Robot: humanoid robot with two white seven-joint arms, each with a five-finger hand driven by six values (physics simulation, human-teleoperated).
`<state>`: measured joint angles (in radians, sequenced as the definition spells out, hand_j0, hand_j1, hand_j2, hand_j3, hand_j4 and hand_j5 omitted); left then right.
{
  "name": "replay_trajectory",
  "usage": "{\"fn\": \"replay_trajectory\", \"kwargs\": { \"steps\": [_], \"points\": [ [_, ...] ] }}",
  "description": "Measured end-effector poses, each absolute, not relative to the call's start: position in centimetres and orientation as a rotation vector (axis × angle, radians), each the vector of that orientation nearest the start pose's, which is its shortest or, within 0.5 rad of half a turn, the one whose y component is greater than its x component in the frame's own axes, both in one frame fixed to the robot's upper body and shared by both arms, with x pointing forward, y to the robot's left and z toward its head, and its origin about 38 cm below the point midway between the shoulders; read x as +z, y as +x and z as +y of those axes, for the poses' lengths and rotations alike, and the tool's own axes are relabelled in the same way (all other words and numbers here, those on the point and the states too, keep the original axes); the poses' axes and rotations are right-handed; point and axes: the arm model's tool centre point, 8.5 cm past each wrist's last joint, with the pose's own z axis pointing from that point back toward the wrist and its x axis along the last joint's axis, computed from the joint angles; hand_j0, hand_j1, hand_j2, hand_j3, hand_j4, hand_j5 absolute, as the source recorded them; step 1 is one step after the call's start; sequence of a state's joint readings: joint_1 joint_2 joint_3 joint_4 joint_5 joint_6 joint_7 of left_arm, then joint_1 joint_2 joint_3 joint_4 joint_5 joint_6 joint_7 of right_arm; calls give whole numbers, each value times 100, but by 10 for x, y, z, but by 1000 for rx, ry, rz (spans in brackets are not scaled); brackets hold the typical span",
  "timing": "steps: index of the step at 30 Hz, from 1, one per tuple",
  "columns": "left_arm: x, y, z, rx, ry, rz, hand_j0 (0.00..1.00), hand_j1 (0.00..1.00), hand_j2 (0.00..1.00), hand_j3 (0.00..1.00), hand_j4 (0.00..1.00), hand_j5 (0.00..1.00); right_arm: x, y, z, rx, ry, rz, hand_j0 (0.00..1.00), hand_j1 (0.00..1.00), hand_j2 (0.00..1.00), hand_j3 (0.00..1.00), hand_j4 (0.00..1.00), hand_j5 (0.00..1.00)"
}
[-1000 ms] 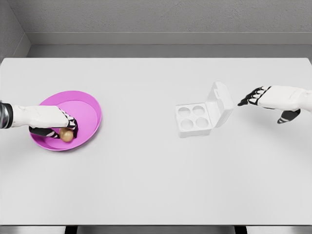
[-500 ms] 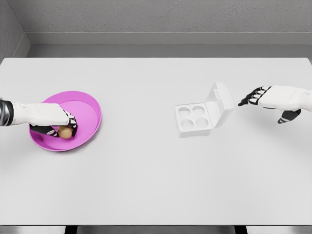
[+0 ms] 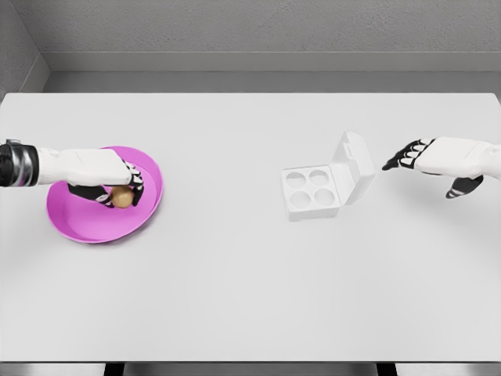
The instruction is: Pack egg into the box and close the box lid
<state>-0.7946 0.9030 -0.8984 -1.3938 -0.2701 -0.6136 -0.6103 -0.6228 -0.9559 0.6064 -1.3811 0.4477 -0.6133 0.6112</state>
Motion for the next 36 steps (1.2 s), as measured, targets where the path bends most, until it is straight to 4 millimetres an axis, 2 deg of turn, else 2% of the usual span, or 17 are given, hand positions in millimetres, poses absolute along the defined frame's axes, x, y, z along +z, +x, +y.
{"fn": "replay_trajectory", "kwargs": {
  "steps": [13,20,25,36],
  "points": [
    [202,438,270,-2188,128,-1338,32,32,32,32,32,32,210,425,-380,2156,-483,-1072,100,100,100,100,100,100],
    [204,443,239,-2191,85,-1411,32,32,32,32,32,32,211,424,-381,2161,-484,-1067,100,100,100,100,100,100],
    [197,451,218,-2172,47,-1444,32,32,32,32,32,32,215,421,-378,2180,-486,-1071,100,100,100,100,100,100],
    [198,454,169,-2177,-26,-1536,32,32,32,32,32,32,218,419,-376,2192,-490,-1076,100,100,100,100,100,100]
  ]
}}
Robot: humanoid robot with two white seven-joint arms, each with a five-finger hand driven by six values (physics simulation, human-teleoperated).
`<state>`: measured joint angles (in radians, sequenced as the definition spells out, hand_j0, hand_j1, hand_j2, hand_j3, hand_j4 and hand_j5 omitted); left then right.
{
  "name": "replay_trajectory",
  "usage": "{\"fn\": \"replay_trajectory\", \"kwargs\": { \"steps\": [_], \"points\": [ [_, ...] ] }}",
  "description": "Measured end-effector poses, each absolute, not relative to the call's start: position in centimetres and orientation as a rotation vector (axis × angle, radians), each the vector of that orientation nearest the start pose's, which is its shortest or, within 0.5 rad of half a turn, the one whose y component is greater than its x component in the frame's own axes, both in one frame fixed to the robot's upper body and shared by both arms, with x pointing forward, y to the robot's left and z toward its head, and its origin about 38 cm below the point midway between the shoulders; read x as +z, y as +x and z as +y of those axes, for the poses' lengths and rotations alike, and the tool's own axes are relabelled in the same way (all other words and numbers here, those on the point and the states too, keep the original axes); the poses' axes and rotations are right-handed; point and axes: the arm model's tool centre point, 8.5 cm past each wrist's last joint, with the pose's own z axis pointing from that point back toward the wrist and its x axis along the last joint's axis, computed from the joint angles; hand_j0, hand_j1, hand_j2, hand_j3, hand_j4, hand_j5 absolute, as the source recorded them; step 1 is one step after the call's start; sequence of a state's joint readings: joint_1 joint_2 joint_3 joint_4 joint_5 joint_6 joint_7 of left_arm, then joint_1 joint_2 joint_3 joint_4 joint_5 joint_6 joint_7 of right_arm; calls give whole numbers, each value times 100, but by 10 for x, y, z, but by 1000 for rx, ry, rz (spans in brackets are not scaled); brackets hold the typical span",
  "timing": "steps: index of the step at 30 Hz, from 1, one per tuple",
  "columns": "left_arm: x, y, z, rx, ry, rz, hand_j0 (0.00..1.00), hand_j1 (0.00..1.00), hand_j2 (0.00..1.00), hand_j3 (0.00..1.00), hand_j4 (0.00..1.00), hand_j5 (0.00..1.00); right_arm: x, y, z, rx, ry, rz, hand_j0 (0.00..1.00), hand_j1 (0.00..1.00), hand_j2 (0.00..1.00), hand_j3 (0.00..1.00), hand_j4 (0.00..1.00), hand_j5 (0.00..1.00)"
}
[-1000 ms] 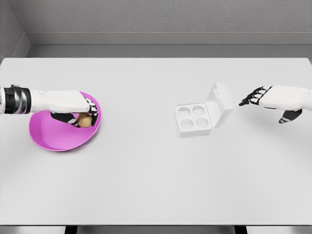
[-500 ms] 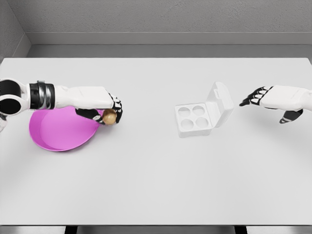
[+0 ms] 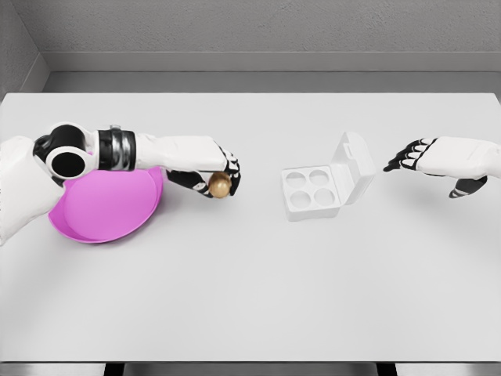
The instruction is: Pack egg into the box and close the box lid
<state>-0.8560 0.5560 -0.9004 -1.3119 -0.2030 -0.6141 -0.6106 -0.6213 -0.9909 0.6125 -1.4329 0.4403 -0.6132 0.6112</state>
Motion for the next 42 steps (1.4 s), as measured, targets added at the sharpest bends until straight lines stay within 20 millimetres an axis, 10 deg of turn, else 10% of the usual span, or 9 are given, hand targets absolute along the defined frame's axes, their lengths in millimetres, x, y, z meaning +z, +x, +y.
{"fn": "replay_trajectory", "kwargs": {
  "steps": [21,42],
  "points": [
    [209,473,48,2814,171,2121,32,32,32,32,32,32,222,417,-370,2207,-495,-1094,100,100,100,100,100,100],
    [174,480,19,2938,203,2051,33,33,33,33,33,33,224,418,-371,2204,-501,-1096,100,100,100,100,100,100]
  ]
}}
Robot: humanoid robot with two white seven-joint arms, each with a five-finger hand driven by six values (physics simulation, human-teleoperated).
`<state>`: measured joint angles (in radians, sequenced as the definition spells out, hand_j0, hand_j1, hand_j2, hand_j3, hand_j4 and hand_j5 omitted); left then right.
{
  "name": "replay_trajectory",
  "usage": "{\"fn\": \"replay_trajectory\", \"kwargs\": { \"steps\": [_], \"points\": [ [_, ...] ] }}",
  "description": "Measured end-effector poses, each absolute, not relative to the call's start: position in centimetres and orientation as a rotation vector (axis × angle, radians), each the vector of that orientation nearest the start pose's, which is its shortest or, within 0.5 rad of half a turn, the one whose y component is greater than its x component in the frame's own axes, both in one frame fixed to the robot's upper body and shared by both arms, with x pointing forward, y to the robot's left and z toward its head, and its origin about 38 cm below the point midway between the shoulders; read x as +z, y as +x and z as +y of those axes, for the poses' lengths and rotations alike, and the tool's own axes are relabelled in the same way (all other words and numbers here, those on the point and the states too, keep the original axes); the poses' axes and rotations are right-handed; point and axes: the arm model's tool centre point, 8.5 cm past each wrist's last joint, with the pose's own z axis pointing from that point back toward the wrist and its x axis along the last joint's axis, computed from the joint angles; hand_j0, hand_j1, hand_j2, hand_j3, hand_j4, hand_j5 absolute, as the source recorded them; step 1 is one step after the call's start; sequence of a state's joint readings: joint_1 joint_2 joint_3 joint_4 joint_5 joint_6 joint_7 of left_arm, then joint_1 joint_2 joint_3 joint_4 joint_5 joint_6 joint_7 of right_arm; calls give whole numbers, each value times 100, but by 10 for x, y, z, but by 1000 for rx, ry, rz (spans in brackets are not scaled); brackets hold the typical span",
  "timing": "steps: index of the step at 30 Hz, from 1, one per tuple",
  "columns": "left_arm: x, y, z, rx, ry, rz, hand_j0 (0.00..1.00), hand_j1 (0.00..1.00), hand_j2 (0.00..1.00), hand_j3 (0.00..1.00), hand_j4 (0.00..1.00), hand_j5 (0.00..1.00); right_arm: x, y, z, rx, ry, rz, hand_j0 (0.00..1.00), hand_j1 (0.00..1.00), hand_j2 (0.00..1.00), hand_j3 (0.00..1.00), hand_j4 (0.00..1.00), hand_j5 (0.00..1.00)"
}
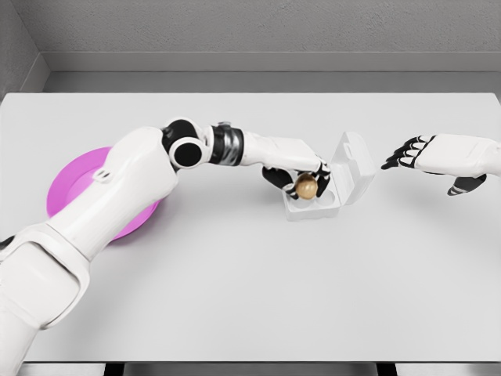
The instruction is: Pack egg into the box and close the box lid
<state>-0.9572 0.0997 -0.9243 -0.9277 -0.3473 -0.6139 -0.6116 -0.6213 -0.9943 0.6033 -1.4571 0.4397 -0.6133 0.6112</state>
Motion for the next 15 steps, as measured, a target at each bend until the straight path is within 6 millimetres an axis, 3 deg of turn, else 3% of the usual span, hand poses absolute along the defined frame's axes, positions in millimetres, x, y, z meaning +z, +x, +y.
{"fn": "replay_trajectory", "kwargs": {
  "steps": [7,15],
  "points": [
    [175,477,8,2920,228,2051,36,36,36,36,36,36,224,418,-371,2204,-501,-1096,100,100,100,100,100,100],
    [175,489,17,2966,189,2052,37,37,37,37,37,37,225,418,-371,2204,-502,-1097,100,100,100,100,100,100]
  ]
}}
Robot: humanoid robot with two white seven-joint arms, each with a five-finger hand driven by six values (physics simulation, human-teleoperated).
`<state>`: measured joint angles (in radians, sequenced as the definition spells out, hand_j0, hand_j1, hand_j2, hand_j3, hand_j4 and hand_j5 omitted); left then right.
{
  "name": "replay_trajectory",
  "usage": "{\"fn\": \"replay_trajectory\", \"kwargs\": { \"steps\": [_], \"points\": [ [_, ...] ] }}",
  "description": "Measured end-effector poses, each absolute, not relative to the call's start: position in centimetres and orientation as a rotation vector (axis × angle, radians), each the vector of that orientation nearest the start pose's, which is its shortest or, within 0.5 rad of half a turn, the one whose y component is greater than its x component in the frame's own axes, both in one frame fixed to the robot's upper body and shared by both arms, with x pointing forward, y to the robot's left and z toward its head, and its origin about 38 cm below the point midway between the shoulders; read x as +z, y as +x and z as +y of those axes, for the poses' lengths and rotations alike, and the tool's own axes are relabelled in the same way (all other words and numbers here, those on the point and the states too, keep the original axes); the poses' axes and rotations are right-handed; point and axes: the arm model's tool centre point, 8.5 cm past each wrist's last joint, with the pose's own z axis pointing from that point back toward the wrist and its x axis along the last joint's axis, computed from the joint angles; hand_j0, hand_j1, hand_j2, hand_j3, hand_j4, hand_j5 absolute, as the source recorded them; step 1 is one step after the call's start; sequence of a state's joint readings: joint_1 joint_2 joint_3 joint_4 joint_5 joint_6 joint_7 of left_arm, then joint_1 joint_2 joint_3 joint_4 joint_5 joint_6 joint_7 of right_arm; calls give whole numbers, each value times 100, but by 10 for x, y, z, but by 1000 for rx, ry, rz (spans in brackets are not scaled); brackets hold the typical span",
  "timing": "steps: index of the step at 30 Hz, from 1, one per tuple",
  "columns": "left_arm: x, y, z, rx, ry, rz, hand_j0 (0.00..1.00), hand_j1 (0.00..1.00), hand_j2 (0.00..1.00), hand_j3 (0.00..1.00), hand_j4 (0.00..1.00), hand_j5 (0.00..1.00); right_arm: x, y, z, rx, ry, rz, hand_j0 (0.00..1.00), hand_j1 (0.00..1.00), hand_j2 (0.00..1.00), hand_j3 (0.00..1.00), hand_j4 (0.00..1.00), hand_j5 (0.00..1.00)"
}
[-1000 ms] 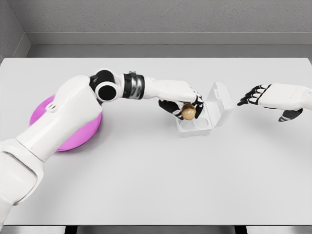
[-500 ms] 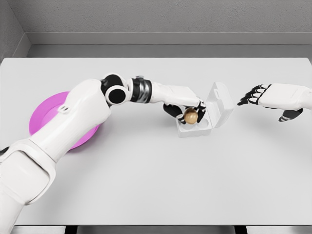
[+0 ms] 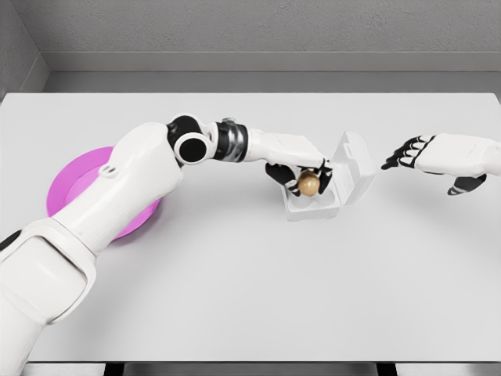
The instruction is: Pack egg into the box and close the box lid
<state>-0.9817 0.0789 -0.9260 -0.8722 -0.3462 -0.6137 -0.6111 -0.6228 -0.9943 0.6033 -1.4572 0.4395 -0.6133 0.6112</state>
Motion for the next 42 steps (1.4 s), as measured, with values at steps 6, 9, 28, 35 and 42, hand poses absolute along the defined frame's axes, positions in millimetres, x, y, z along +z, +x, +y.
{"fn": "replay_trajectory", "kwargs": {
  "steps": [6,9,28,35,42],
  "points": [
    [172,491,23,2983,185,2053,47,47,47,47,47,47,224,417,-371,2204,-500,-1096,100,100,100,100,100,100],
    [172,491,23,2985,183,2053,55,55,55,55,55,55,225,418,-371,2204,-501,-1097,100,100,100,100,100,100],
    [171,493,28,2991,185,2065,79,79,79,79,79,79,229,417,-378,2201,-517,-1082,100,100,100,100,100,100],
    [170,494,33,2998,179,2069,81,81,81,81,81,81,230,417,-378,2201,-518,-1080,100,100,100,100,100,100],
    [169,495,38,3001,183,2082,83,83,83,83,83,83,230,416,-379,2202,-519,-1079,100,100,100,100,100,100]
  ]
}}
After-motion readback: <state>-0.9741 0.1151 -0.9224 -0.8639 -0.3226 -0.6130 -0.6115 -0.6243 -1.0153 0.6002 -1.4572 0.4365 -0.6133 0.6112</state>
